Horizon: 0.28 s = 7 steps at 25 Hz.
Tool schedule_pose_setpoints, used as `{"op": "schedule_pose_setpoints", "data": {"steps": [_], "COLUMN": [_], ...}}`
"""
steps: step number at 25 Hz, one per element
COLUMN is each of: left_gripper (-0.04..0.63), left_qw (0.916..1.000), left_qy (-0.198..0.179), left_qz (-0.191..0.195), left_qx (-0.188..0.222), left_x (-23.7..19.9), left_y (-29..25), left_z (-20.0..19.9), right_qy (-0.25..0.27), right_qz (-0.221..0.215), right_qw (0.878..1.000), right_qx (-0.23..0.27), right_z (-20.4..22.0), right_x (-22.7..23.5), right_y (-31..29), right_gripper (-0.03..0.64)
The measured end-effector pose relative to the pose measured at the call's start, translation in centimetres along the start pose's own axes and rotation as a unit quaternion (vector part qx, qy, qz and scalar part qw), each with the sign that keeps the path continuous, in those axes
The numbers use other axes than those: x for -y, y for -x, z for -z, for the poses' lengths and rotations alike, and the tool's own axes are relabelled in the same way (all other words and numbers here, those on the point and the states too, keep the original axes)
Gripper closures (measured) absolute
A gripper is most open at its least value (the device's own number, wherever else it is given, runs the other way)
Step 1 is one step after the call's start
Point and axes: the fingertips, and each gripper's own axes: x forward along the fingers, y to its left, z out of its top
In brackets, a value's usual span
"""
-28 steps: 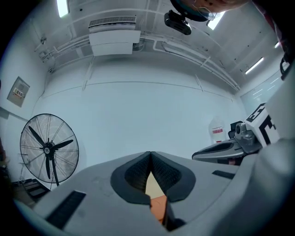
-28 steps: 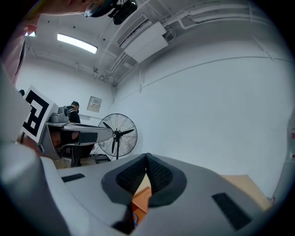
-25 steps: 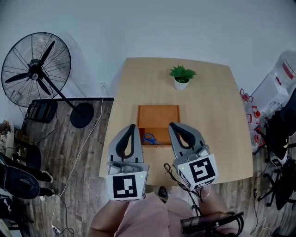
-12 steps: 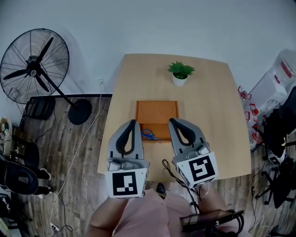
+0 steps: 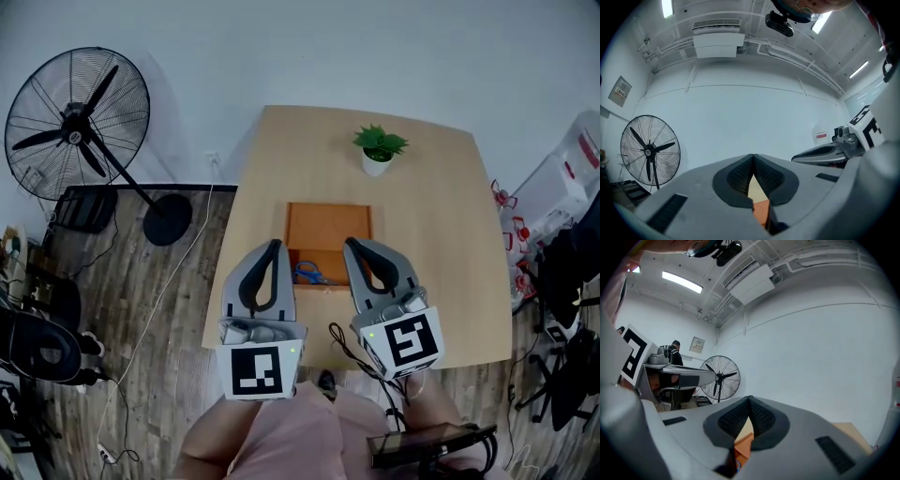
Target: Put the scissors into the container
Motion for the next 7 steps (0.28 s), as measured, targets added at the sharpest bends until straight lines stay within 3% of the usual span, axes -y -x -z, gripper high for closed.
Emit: {"op": "schedule_pose_setpoints", "data": {"steps": [7], "left_gripper": [0.591], "left_qw": [1.0], "left_qy": [-0.006], "left_qz": [-0.002], "left_qx": [0.003], "left_x": [-0.65], "left_y": [-0.28], "left_z": [-0.21], "right_qy": [0.005], "right_qz": [-0.007], "right_qw": [1.0], "right_qx": [0.005], "right_z": [-0.41], "right_x": [-0.24], "right_y": [-0.81], "right_gripper": [0.617]}}
